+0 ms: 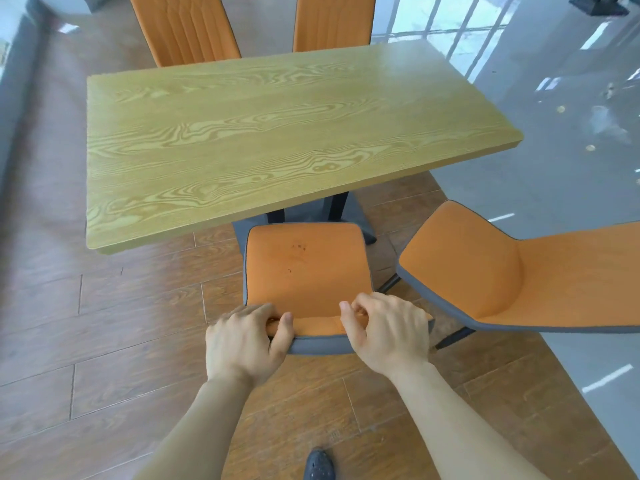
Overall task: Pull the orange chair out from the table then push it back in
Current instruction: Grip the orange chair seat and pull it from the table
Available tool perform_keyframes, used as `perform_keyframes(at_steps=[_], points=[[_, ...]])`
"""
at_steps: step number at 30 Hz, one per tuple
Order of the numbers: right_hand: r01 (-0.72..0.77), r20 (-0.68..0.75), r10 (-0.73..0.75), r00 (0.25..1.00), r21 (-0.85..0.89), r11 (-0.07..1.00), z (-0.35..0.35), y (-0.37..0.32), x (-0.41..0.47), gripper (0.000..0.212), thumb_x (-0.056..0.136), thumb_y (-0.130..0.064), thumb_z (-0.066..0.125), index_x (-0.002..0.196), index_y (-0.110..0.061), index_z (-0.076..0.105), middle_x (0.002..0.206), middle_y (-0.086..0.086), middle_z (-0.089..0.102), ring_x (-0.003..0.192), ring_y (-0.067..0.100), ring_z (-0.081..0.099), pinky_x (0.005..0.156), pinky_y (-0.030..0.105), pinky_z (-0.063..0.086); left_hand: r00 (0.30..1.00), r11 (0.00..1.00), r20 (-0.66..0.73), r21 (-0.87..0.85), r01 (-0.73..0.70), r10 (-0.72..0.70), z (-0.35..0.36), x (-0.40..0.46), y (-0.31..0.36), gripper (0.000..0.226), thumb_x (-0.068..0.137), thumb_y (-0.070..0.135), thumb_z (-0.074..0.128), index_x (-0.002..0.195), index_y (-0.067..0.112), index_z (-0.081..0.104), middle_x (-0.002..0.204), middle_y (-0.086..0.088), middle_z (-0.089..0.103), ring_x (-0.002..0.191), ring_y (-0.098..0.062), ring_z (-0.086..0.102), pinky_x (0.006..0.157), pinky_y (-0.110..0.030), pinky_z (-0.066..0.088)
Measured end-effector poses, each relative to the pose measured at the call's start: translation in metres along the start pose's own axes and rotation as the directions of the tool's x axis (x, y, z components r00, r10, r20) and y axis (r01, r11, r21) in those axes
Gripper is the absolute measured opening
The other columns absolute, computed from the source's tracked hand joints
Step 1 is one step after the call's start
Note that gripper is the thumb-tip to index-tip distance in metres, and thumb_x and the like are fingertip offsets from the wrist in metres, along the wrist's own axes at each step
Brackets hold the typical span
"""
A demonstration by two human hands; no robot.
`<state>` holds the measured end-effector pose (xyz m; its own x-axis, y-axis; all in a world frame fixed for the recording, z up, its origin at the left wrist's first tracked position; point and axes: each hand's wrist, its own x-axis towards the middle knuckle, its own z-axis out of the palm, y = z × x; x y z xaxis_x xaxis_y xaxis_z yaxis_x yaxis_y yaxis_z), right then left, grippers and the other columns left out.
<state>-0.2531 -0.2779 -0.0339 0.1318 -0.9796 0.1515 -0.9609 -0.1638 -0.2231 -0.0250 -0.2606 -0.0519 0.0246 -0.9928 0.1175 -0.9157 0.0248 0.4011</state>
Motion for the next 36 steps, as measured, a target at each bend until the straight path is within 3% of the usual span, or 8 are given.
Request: perform_keyframes(at_steps=[7,17,22,25,27,29,32,36], points=[[-0.016,0.049,0.016,0.999,0.002,1.000,0.003,0.019,-0.006,0.053,0.099,-0.055,0.038,0.066,-0.024,0.065,0.061,-0.007,0.057,0.056,0.019,0.053,0.049,0.030,0.028,0.997,1.000,0.081,0.004,-0.018,0.018,0.014,-0.008,0.012,0.044,0.087,0.057,0.035,0.069,0.026,0.060,0.063,0.010,0.057,0.057,-0.021,0.054,0.048,-0.027,0.021],[-0.062,0.071,0.061,0.996,0.004,0.998,0.013,-0.026,-0.038,0.052,0.100,-0.054,0.038,0.066,-0.024,0.063,0.062,-0.006,0.057,0.058,0.021,0.053,0.055,0.031,0.027,0.990,0.999,0.136,0.012,-0.046,0.044,-0.002,-0.024,-0.028,0.043,0.087,0.059,0.033,0.074,0.031,0.063,0.069,0.013,0.060,0.058,-0.019,0.056,0.046,-0.026,0.031],[-0.089,0.156,0.094,0.983,-0.037,0.995,0.021,-0.042,-0.062,0.053,0.101,-0.056,0.032,0.074,-0.025,0.066,0.070,-0.005,0.062,0.066,0.021,0.055,0.058,0.033,0.032,0.983,0.998,0.182,0.039,-0.039,0.031,-0.003,-0.043,-0.046,0.044,0.087,0.061,0.031,0.076,0.030,0.060,0.070,0.012,0.058,0.061,-0.015,0.047,0.048,-0.028,0.034],[-0.117,0.206,0.124,0.971,-0.049,0.992,0.018,-0.043,-0.063,0.058,0.101,-0.058,0.025,0.079,-0.024,0.067,0.075,-0.004,0.064,0.071,0.022,0.059,0.062,0.035,0.036,0.979,0.999,0.204,0.029,-0.025,0.018,-0.005,-0.045,-0.045,0.044,0.087,0.063,0.030,0.079,0.032,0.060,0.073,0.014,0.060,0.065,-0.017,0.053,0.051,-0.029,0.033],[-0.129,0.281,0.139,0.950,-0.053,0.990,0.014,-0.043,-0.062,0.066,0.100,-0.063,0.017,0.090,-0.026,0.070,0.086,-0.004,0.068,0.083,0.022,0.062,0.071,0.037,0.042,0.974,0.999,0.224,0.039,-0.015,0.005,-0.009,-0.046,-0.043,0.045,0.088,0.065,0.029,0.082,0.034,0.061,0.077,0.015,0.062,0.073,-0.019,0.060,0.055,-0.031,0.036],[-0.134,0.338,0.130,0.932,-0.013,0.991,0.009,-0.039,-0.064,0.073,0.100,-0.069,0.012,0.111,-0.027,0.071,0.108,-0.005,0.070,0.103,0.021,0.063,0.093,0.040,0.046,0.978,0.999,0.208,0.039,-0.012,0.003,-0.015,-0.047,-0.036,0.046,0.089,0.066,0.030,0.089,0.036,0.065,0.086,0.016,0.067,0.085,-0.019,0.063,0.066,-0.034,0.043],[-0.161,0.345,0.137,0.929,0.041,0.986,-0.005,-0.028,-0.065,0.084,0.097,-0.075,0.008,0.144,-0.027,0.058,0.149,0.002,0.056,0.140,0.022,0.046,0.120,0.046,0.030,0.986,0.998,0.158,0.004,-0.055,0.054,-0.026,-0.039,-0.010,0.052,0.093,0.069,0.032,0.104,0.036,0.070,0.100,0.015,0.073,0.100,-0.019,0.065,0.087,-0.040,0.050],[-0.206,0.303,0.183,0.935,0.047,0.977,-0.044,0.005,-0.055,0.085,0.096,-0.079,0.008,0.157,-0.030,0.040,0.167,0.007,0.034,0.155,0.025,0.025,0.127,0.050,0.018,0.978,0.990,0.154,-0.026,-0.138,0.141,-0.032,-0.012,0.050,0.061,0.095,0.073,0.029,0.128,0.034,0.063,0.119,0.011,0.070,0.117,-0.021,0.059,0.104,-0.042,0.045]])
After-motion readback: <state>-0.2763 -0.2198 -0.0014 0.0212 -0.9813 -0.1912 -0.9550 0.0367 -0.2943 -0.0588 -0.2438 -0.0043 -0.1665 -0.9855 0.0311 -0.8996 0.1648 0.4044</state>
